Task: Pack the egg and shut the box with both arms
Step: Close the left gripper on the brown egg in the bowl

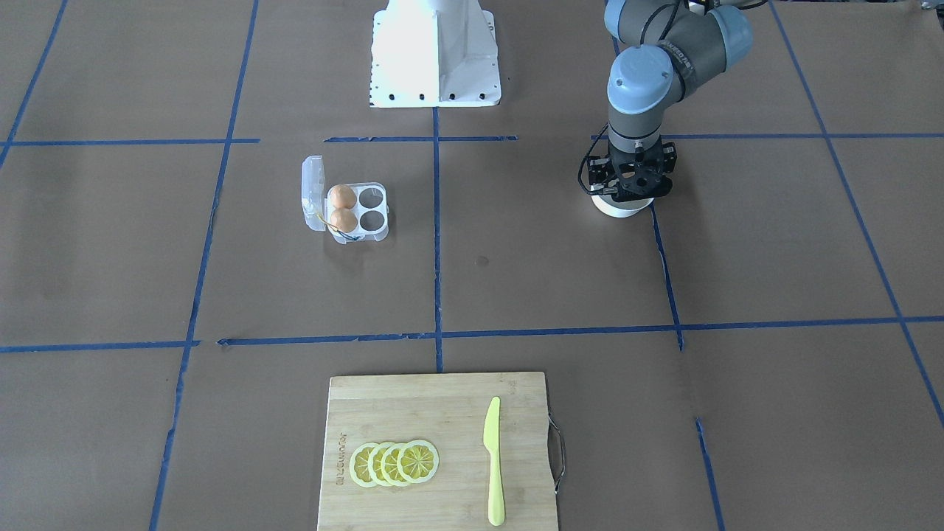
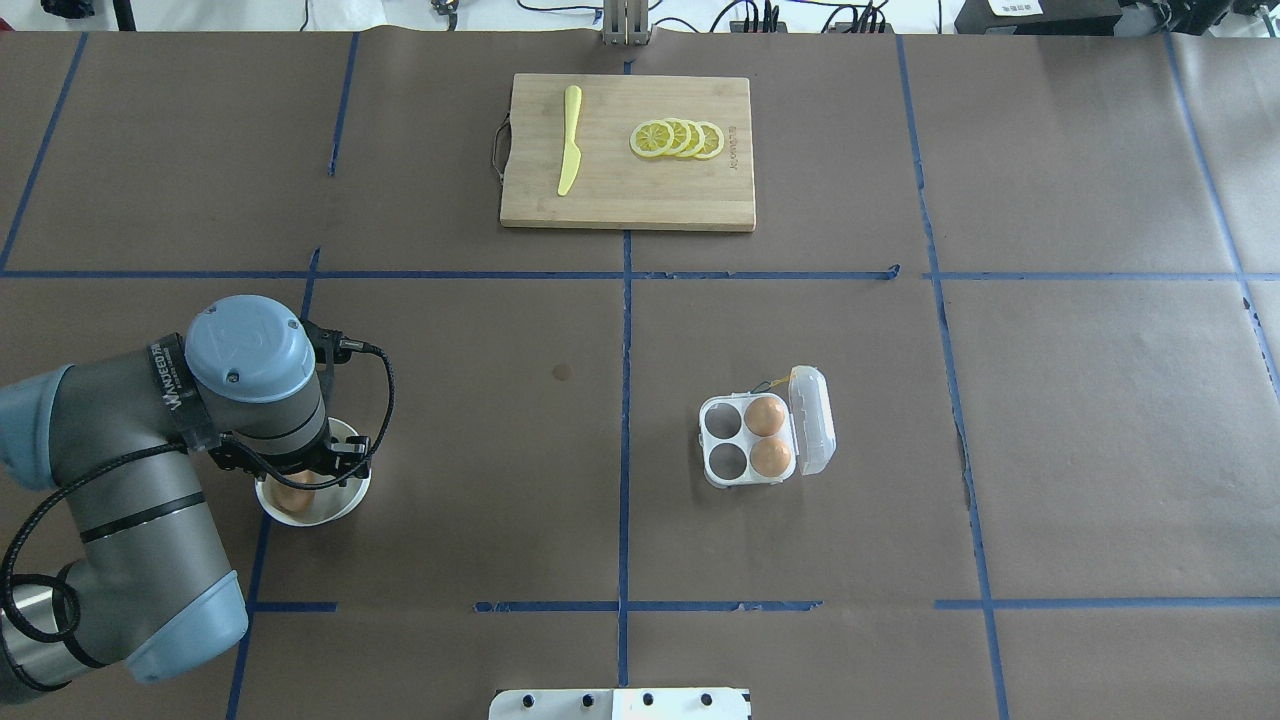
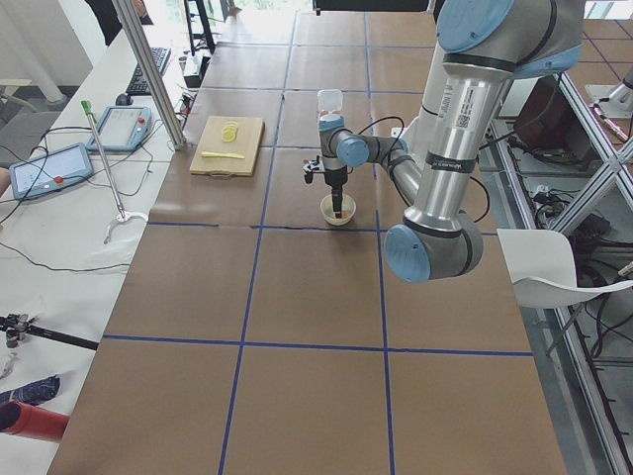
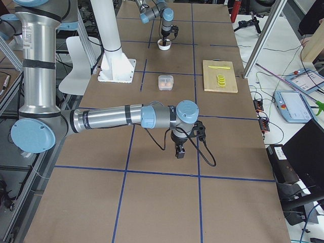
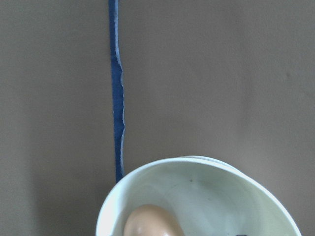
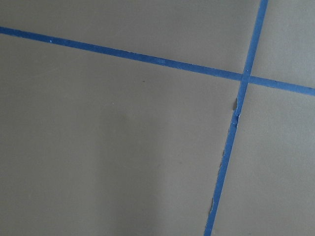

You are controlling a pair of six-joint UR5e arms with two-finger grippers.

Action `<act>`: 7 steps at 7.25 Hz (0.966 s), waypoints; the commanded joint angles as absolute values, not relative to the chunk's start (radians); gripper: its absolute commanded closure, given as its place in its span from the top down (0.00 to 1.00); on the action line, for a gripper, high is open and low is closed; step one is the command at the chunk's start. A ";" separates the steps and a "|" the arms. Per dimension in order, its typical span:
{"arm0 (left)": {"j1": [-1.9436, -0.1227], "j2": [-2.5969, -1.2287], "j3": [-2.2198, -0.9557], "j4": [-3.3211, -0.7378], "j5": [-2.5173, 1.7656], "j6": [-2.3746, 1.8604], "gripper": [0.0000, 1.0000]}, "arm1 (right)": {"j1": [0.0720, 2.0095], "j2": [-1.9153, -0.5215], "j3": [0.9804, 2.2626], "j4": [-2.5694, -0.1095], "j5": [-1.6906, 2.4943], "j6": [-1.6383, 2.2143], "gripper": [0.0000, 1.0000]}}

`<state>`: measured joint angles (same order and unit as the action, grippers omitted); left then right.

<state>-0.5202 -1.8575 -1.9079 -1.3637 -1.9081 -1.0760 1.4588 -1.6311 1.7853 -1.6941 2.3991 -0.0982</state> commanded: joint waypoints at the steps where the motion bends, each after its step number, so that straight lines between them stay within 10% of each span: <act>1: -0.518 -1.858 -1.896 -1.364 -1.910 -1.074 0.85 | 1.459 -1.631 1.784 -1.695 2.399 -0.098 1.00; 7: -0.515 -1.864 -1.881 -1.367 -1.925 -1.065 0.78 | 1.459 -1.631 1.784 -1.695 2.401 -0.098 1.00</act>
